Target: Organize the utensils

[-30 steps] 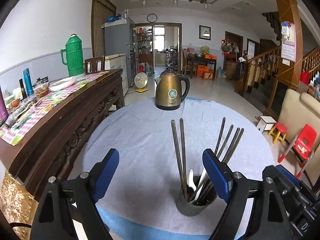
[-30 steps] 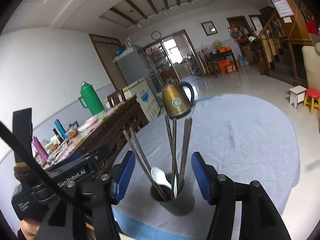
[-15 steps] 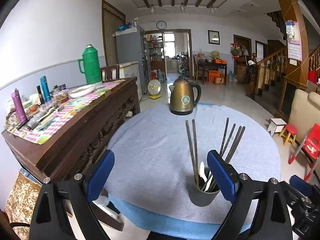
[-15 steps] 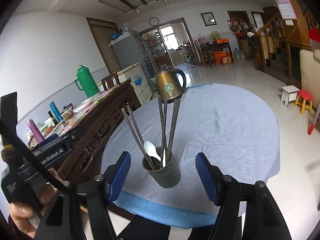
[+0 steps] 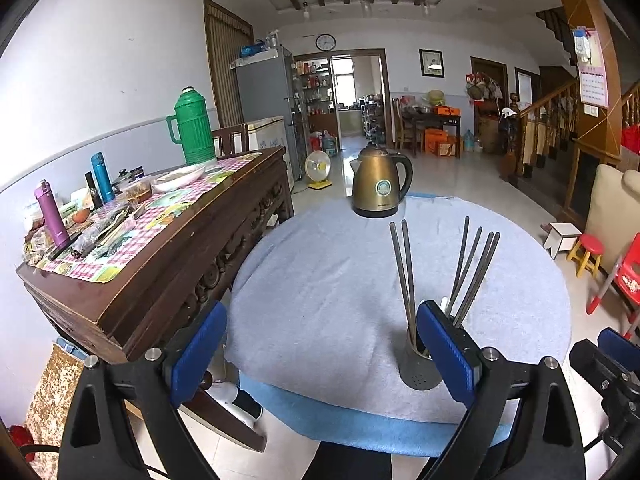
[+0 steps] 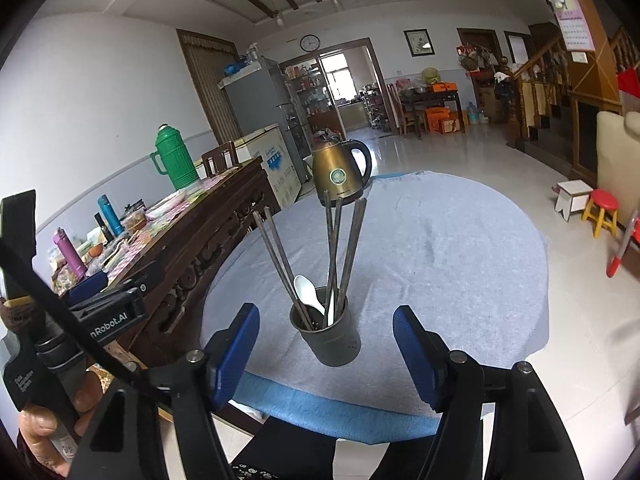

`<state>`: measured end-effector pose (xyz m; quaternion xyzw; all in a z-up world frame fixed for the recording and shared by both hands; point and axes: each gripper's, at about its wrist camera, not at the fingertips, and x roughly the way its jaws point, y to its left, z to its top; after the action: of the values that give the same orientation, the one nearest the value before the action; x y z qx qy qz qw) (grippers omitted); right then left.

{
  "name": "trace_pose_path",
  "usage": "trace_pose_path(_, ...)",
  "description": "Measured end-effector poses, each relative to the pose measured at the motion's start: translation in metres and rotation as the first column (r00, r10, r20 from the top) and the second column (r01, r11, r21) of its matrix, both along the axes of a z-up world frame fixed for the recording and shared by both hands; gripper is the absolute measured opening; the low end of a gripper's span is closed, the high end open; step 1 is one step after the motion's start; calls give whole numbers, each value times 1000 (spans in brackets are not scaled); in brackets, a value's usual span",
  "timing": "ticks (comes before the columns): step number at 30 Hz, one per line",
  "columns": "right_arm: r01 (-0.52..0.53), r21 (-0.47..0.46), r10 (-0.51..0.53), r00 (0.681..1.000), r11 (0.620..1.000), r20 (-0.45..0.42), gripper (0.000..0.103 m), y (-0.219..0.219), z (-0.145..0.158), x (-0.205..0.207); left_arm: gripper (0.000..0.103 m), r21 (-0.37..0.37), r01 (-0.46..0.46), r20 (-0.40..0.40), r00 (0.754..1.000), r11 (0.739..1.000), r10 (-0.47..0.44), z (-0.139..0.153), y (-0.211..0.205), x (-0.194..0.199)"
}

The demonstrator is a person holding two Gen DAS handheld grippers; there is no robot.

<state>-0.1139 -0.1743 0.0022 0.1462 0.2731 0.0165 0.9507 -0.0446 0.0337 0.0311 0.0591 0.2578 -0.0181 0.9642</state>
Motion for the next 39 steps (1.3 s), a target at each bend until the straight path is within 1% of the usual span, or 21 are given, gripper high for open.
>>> trace_pose_path(4, 4, -35, -3, 1000, 999, 21, 75, 8, 6, -5, 96, 1, 2, 5, 1000, 1000, -2, 1, 3, -6)
trace_pose_path(7, 4, -57, -2, 1000, 998, 29, 76, 14, 8, -6, 96, -8, 7, -9, 1000, 1000, -7, 3, 5, -8)
trace_pose_path(15, 6, -86, -2, 999, 996, 45, 76, 23, 12, -8, 96, -20, 1, -18, 1000, 1000, -2, 4, 11, -15)
trace_pose_path(23, 1, -83, 4, 999, 997, 52, 76, 25, 14, -10, 96, -33, -25, -30, 999, 999, 24, 4, 17, -14)
trace_pose_path(39, -6, -79, 11, 998, 997, 66, 77, 29, 20, -13, 96, -40, -30, -30, 999, 999, 29, 4, 21, -16)
